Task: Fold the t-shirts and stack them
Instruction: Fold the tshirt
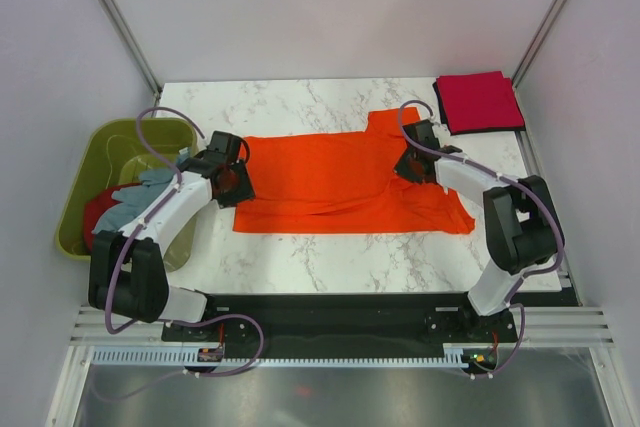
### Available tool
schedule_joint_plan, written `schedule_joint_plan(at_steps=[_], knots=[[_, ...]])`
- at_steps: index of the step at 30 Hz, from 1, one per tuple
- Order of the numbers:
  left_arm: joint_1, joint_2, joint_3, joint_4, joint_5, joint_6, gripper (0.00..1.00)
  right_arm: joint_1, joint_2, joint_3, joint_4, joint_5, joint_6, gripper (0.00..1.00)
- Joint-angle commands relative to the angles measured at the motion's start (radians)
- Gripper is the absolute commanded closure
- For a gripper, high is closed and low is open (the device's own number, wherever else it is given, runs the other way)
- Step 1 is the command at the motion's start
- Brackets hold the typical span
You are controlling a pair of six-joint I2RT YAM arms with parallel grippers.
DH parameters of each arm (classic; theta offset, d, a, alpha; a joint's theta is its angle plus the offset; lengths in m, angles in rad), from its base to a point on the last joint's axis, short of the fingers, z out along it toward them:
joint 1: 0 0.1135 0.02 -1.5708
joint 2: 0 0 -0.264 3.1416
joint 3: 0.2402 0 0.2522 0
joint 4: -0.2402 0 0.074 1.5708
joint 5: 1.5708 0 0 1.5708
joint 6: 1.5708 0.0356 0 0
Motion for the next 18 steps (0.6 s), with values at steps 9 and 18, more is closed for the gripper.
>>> schedule_joint_plan(at_steps=[9,18], knots=[[-0.022,-0.02,0.021,0.007,0.14,0.033,0.53,0.001,0.049,0.064,0.083,0.063,0.032,1.0],[-0.08,0.049,0.006,0.029,0.084,-0.002,0.74,0.002,0.066,0.087,0.117,0.03,-0.022,1.0]])
